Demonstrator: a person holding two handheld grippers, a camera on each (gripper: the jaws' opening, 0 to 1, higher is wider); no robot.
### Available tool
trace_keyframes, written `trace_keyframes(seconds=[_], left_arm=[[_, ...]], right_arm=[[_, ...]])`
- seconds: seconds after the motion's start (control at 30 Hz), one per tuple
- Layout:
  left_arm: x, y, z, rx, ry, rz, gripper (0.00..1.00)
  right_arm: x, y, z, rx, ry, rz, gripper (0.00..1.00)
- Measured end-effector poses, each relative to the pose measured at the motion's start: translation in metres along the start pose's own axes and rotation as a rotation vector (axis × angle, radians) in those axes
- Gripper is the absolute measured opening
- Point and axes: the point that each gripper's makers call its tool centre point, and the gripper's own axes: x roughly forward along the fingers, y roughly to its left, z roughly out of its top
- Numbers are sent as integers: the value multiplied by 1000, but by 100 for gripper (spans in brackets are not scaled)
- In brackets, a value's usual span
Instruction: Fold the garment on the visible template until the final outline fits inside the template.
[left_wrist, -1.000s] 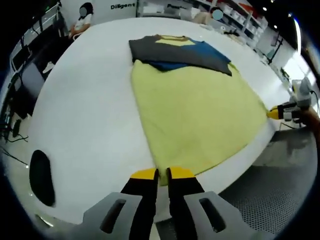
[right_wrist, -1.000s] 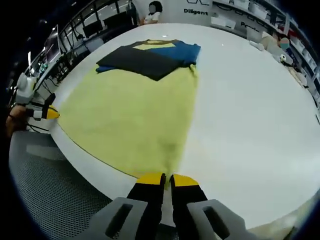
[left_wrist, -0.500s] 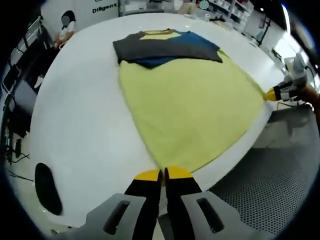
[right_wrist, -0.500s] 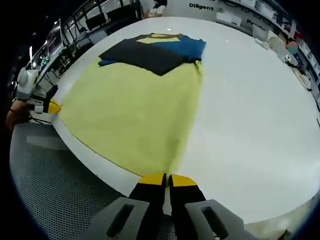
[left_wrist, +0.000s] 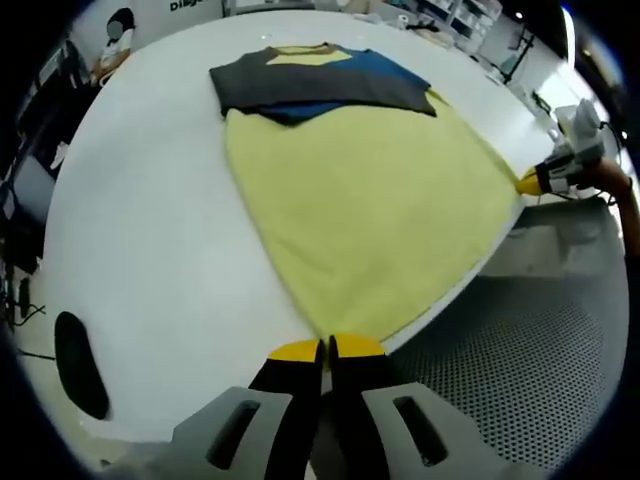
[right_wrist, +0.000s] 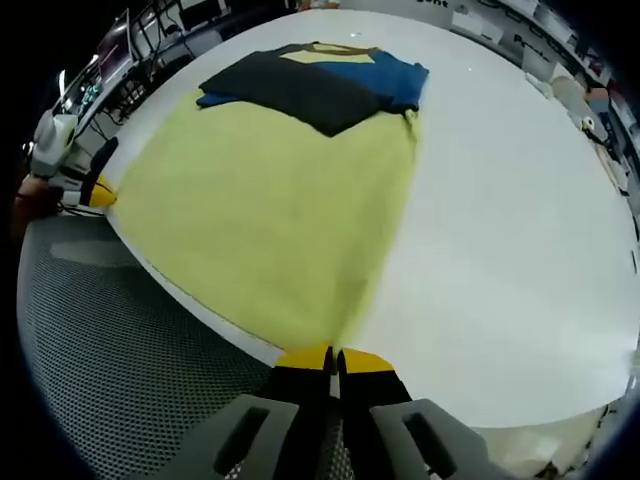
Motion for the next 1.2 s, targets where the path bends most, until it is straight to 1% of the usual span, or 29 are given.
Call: trace_keyframes(seconds=[0.27, 0.4, 0.53, 0.7, 0.83, 0.97, 1.07, 1.2], left_arm=[[-1, -6, -8, 17, 39, -22, 0], [-2, -10, -13, 17, 60, -39, 0], [-2, -12, -14, 15, 63, -42, 0], [-7, -10, -10, -18, 34, -40, 0], [-13, -9, -1, -45, -5, -47, 0], [-20, -8, 10, -56, -42, -48, 0], [-25, -7, 21, -62, -78, -52, 0], [-30, -1, 32, -49, -99, -42, 0]], right_arm=[[-5, 3, -10, -12, 68, -1, 0], [-10, 5, -15, 4, 101, 4, 0], [-13, 6, -18, 15, 110, 12, 0], [-18, 6, -14, 23, 98, 21, 0], [-25, 6, -9, 29, 77, 27, 0], [-34, 6, 2, 42, 32, 37, 0], [-41, 4, 10, 48, 0, 39, 0], [-50, -2, 26, 70, -62, 36, 0]])
